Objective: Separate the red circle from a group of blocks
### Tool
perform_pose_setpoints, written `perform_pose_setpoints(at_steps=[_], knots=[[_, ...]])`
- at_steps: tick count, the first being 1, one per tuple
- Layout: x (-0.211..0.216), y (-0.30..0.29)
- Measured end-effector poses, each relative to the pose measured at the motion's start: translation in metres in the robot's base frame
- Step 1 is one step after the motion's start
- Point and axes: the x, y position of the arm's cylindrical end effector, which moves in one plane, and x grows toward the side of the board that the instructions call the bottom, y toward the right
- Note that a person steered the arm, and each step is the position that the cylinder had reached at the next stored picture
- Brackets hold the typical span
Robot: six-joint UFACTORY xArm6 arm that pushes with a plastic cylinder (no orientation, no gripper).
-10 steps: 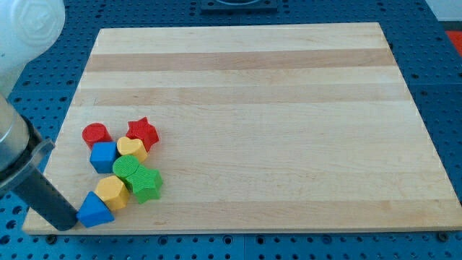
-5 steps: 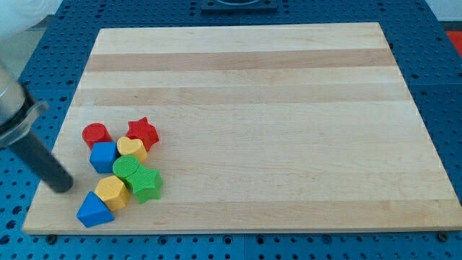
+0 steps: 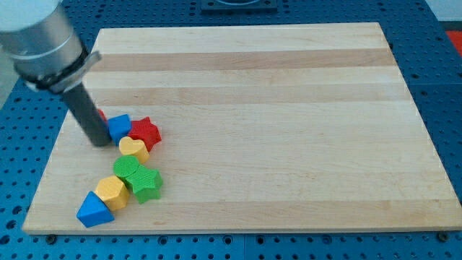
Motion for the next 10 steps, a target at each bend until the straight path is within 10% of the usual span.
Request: perform_pose_setpoints(at_steps=[2,6,10], knots=[[-0.065,0.013],[0.015,-0.021],[-0.07,0.005]])
